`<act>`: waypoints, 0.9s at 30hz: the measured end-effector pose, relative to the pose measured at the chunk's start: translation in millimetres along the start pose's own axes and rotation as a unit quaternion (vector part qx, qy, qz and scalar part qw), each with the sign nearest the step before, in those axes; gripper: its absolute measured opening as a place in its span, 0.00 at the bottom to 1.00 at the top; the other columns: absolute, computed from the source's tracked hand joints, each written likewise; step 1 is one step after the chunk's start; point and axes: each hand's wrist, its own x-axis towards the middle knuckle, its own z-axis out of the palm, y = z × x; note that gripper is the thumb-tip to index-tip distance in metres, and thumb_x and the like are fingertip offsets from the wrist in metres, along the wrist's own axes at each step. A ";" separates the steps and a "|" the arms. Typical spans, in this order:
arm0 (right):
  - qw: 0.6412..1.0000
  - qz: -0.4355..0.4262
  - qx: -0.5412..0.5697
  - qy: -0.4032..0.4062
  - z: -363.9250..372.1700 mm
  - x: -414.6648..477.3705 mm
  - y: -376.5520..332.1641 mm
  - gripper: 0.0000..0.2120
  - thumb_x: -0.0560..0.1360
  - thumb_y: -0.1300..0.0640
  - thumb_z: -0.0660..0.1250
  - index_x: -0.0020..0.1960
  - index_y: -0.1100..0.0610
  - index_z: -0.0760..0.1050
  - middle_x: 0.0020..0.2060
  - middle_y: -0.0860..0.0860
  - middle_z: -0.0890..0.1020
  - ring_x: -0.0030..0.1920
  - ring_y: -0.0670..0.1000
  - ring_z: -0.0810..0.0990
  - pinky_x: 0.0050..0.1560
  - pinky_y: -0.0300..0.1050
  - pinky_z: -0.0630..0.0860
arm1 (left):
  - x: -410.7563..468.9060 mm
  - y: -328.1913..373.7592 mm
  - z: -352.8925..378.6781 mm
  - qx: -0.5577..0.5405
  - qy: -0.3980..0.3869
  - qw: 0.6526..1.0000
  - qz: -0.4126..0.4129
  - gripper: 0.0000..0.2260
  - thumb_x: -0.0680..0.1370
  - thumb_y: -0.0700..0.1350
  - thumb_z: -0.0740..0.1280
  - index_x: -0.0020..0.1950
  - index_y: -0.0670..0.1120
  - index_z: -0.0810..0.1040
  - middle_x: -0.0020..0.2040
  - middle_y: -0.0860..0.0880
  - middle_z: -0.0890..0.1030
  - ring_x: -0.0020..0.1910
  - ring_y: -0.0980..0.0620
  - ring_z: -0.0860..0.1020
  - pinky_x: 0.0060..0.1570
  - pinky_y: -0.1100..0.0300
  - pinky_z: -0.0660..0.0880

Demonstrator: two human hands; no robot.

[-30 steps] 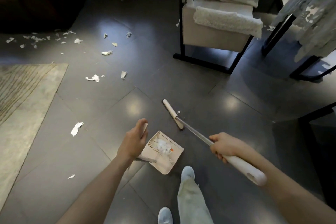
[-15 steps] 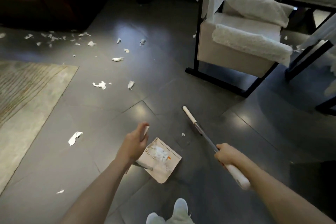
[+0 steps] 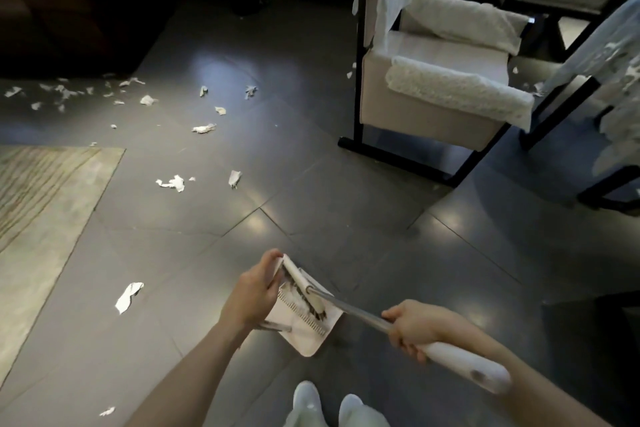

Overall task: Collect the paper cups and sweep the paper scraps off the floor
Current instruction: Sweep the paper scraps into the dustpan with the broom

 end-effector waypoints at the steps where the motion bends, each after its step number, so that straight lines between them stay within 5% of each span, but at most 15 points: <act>1: 1.000 -0.007 -0.005 0.005 -2.1 -7.7 -6.3 0.24 0.74 0.69 0.58 0.69 0.58 0.68 0.25 0.52 0.69 0.17 0.44 0.67 0.19 0.33 0.65 | 1.3 -2.8 -4.2 0.001 -0.002 1.000 0.001 0.12 0.80 0.44 0.62 0.62 0.53 0.69 0.50 0.43 0.81 0.48 0.42 0.80 0.43 0.59 0.69; 11: 0.993 -0.035 0.072 0.086 -91.2 8.9 -58.5 0.30 0.74 0.68 0.60 0.74 0.53 0.61 0.26 0.53 0.71 0.23 0.47 0.68 0.21 0.36 0.67 | 82.4 2.5 -32.1 0.006 0.043 0.999 0.030 0.15 0.78 0.40 0.63 0.54 0.59 0.63 0.44 0.41 0.81 0.40 0.43 0.78 0.40 0.59 0.67; 19: 0.979 -0.033 0.166 0.113 -187.6 45.6 -103.8 0.27 0.75 0.71 0.57 0.71 0.55 0.63 0.27 0.54 0.69 0.17 0.45 0.66 0.18 0.33 0.64 | 161.7 17.4 -41.5 0.018 0.093 0.995 0.007 0.16 0.78 0.39 0.64 0.53 0.59 0.63 0.34 0.45 0.76 0.31 0.49 0.71 0.32 0.59 0.64; 27: 0.984 -0.027 0.155 0.086 -282.4 68.6 -168.4 0.19 0.75 0.70 0.58 0.64 0.56 0.68 0.27 0.54 0.69 0.23 0.46 0.67 0.19 0.35 0.65 | 249.8 46.8 -68.9 0.001 0.135 0.991 -0.008 0.13 0.79 0.41 0.63 0.52 0.57 0.62 0.40 0.42 0.78 0.40 0.36 0.78 0.40 0.51 0.72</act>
